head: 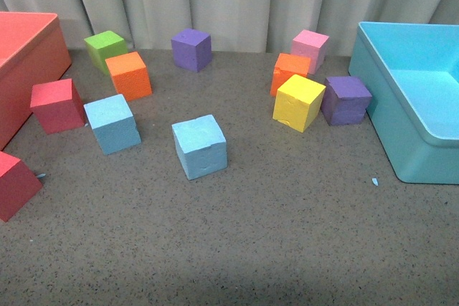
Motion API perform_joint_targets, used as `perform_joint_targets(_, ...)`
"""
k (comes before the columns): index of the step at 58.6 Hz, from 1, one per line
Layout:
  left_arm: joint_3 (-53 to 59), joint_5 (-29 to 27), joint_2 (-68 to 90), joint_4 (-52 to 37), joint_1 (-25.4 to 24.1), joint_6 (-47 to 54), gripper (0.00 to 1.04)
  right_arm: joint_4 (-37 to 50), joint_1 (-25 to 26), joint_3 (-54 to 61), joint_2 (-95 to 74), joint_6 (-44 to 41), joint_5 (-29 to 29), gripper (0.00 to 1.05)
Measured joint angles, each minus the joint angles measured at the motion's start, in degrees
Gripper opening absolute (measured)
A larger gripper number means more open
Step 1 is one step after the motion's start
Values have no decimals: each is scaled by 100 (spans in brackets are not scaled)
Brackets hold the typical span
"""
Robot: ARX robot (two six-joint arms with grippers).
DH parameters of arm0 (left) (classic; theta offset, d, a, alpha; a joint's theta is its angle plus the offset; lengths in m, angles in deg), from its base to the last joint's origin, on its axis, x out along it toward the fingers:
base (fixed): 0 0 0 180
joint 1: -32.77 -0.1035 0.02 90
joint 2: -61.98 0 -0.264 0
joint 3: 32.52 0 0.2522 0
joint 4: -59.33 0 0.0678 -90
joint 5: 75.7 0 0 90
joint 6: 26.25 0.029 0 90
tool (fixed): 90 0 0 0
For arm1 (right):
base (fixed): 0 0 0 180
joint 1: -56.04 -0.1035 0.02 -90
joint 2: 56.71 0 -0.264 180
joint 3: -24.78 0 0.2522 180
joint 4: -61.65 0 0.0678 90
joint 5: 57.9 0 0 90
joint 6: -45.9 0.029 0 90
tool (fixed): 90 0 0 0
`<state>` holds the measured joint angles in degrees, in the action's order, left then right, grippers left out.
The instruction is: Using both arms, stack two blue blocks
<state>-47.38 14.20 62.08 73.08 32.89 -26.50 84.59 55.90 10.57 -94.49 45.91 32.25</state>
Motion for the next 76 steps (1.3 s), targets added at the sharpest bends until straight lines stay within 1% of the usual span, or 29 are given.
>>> perform_joint_targets(17, 0, 0, 0, 0, 0, -2, 98, -1073, 0, 28, 1169, 0, -4, 1)
perform_joint_targets(30, 0, 0, 0, 0, 0, -2, 98, -1635, 0, 28, 1751, 0, -4, 1)
perform_joint_targets(47, 0, 0, 0, 0, 0, -2, 98, -2227, 0, 28, 2356, -2, -4, 1)
perform_joint_targets(65, 0, 0, 0, 0, 0, -2, 98, -2662, 0, 28, 2791, -2, -4, 1)
perform_joint_targets(69, 0, 0, -2, 0, 0, -2, 98, -3447, 0, 26, 3379, -4, -22, 1)
perform_joint_targets(71, 0, -7, 0, 0, 0, -2, 98, -3609, 0, 26, 3554, -2, -22, 1)
perform_joint_targets(76, 0, -2, -2, 0, 0, -2, 98, -3639, 0, 24, 3748, -2, -22, 1)
